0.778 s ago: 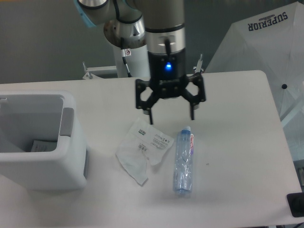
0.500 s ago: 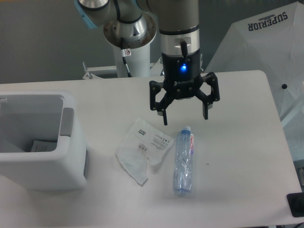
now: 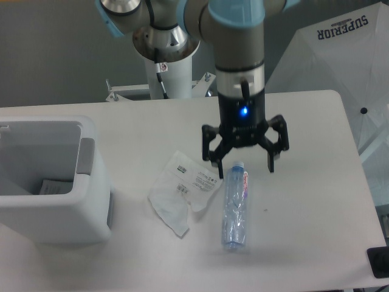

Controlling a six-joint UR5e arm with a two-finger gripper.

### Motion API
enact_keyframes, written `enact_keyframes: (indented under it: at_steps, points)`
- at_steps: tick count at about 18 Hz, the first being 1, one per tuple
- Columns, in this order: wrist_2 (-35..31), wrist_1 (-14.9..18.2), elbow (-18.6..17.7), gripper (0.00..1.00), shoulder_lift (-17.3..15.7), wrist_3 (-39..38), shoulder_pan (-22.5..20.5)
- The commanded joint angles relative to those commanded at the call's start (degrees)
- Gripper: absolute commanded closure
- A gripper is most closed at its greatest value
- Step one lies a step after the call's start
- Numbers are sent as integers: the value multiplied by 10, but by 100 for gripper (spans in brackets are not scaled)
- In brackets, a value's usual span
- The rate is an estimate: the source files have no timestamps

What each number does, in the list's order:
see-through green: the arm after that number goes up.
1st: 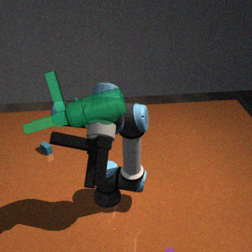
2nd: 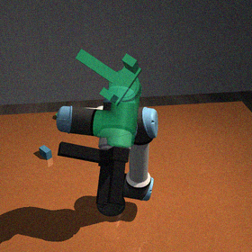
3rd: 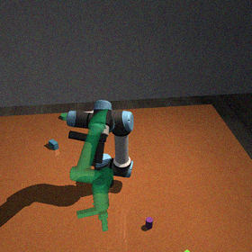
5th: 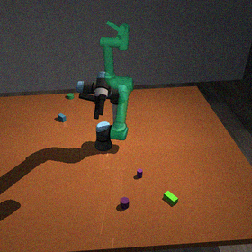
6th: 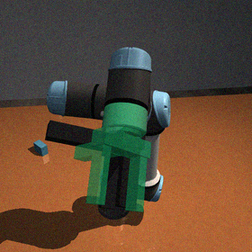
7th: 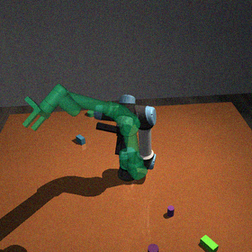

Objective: Place the trash in the trash can
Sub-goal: 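Lower the open gripper over the clear plastic water bottle, then close the gripper on the bottle's end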

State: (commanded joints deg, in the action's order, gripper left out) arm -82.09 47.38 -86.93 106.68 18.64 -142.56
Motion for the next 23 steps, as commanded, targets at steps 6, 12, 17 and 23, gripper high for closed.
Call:
enact_keyframes:
  at_steps: [6,12,17,23]
  points:
    - [-2,-2,18,0,73,39,0]
    - [-3,1,10,0,120,122,1]
    - [-7,0,8,0,158,140,2]
    - [-22,-1,11,0,189,180,13]
